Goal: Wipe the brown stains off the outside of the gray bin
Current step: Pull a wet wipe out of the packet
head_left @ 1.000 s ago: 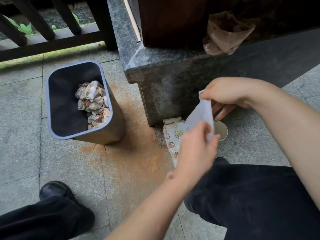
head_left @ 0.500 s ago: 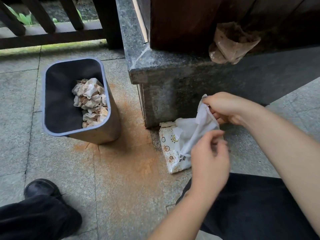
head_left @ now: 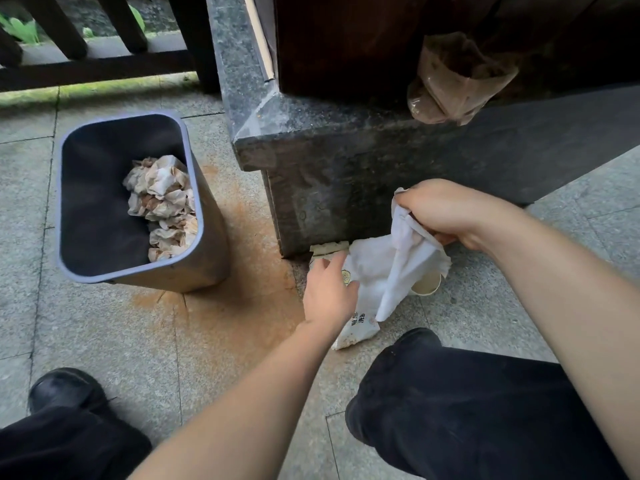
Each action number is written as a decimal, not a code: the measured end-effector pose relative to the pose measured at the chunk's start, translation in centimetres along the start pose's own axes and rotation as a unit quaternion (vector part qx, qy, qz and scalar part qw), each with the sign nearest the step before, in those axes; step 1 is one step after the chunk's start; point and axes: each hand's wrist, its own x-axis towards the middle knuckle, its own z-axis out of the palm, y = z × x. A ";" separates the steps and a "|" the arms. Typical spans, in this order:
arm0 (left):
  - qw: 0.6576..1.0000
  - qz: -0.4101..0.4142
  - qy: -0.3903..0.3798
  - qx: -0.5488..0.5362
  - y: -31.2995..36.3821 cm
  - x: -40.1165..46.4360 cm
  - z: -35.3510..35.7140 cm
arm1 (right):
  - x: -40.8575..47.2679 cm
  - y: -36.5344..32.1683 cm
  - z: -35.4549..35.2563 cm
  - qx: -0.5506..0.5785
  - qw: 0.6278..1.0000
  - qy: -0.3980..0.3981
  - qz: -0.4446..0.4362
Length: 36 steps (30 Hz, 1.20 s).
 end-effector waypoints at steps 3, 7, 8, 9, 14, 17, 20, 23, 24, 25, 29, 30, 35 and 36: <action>0.997 0.034 -0.021 0.069 0.0 2.1 0.6 | 0.2 -0.1 -0.3 -0.014 1.000 0.000 -0.002; 0.991 0.074 0.026 0.105 -0.9 3.0 1.1 | -0.1 0.3 -1.3 -0.011 1.000 0.002 -0.024; 0.991 0.078 0.030 0.108 -1.1 2.9 1.2 | -0.2 0.5 -1.6 -0.010 0.999 0.003 -0.031; 0.990 0.086 0.033 0.110 -1.5 2.8 1.1 | -0.3 0.7 -1.9 -0.007 0.999 0.005 -0.035; 0.987 0.088 0.031 0.130 -3.8 2.0 0.4 | -0.6 1.1 -3.2 -0.012 0.998 0.046 -0.034; 0.986 0.059 0.011 0.153 -4.7 1.8 0.4 | -0.3 1.2 -3.5 -0.004 0.998 0.059 -0.023; 0.985 0.050 -0.004 0.163 -4.9 1.5 0.5 | 0.0 1.4 -3.7 -0.015 0.997 0.068 -0.022; 0.982 0.034 -0.023 0.184 -5.1 1.5 0.6 | 0.1 1.1 -3.6 -0.033 0.995 0.084 -0.038; 0.980 0.025 -0.032 0.195 -5.2 1.5 0.6 | 0.0 1.0 -3.5 -0.036 0.995 0.088 -0.042; 0.977 0.014 -0.041 0.207 -5.3 1.6 0.5 | -0.1 0.8 -3.5 -0.033 0.994 0.091 -0.046; 0.974 -0.028 -0.103 0.202 -5.3 1.7 0.5 | -0.2 0.3 -3.9 0.028 0.994 0.094 -0.036; 0.975 -0.033 -0.126 0.181 -5.3 1.6 0.6 | -0.2 0.1 -3.9 0.023 0.996 0.083 -0.026; 0.995 -0.030 -0.087 0.026 -2.7 0.3 0.0 | -0.8 -0.3 -3.7 0.111 0.990 0.054 -0.062; 0.986 -0.089 -0.078 -0.113 -1.6 -0.1 -0.5 | -1.0 -0.3 -3.8 0.150 0.985 0.031 -0.078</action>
